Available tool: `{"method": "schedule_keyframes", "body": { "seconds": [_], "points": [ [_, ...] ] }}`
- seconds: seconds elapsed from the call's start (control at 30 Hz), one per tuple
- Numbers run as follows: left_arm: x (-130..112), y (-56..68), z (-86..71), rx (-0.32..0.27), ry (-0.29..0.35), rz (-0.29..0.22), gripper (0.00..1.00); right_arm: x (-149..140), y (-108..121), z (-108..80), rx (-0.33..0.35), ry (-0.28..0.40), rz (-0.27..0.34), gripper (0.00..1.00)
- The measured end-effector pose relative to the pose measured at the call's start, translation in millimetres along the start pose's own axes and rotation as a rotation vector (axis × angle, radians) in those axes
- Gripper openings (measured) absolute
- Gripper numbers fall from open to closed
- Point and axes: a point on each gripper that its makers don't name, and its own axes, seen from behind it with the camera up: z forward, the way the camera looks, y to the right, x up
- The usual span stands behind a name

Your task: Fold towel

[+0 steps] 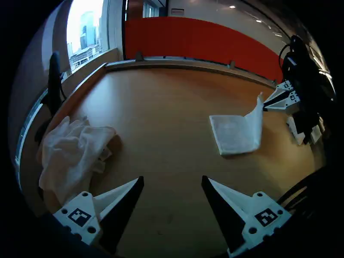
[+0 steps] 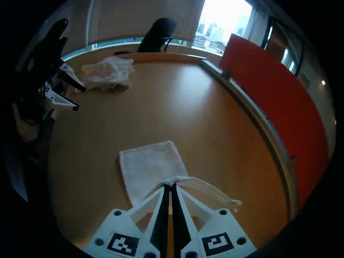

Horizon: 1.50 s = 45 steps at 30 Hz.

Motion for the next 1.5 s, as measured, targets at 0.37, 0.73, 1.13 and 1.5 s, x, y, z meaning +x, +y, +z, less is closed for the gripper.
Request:
{"method": "schedule_keyframes", "body": {
  "seconds": [0.37,0.73,1.13,1.5],
  "points": [
    [-14.5,-25.1,-20.4,0.056,0.008,-0.055,1.0,16.4,-41.9,53.9,0.122,-0.04,-0.055,0.04],
    [-22.6,-32.1,-19.6,0.069,0.0,-0.077,1.0,14.9,-46.3,65.3,0.141,-0.058,-0.044,0.05],
    [-15.1,-27.0,-12.1,0.061,0.0,-0.068,1.0,6.9,-43.5,59.1,0.132,-0.055,0.01,0.84],
    [-10.0,-22.8,-8.1,0.056,0.001,-0.061,1.0,-11.1,-38.4,60.0,0.088,-0.051,0.093,0.84]
  ]
}}
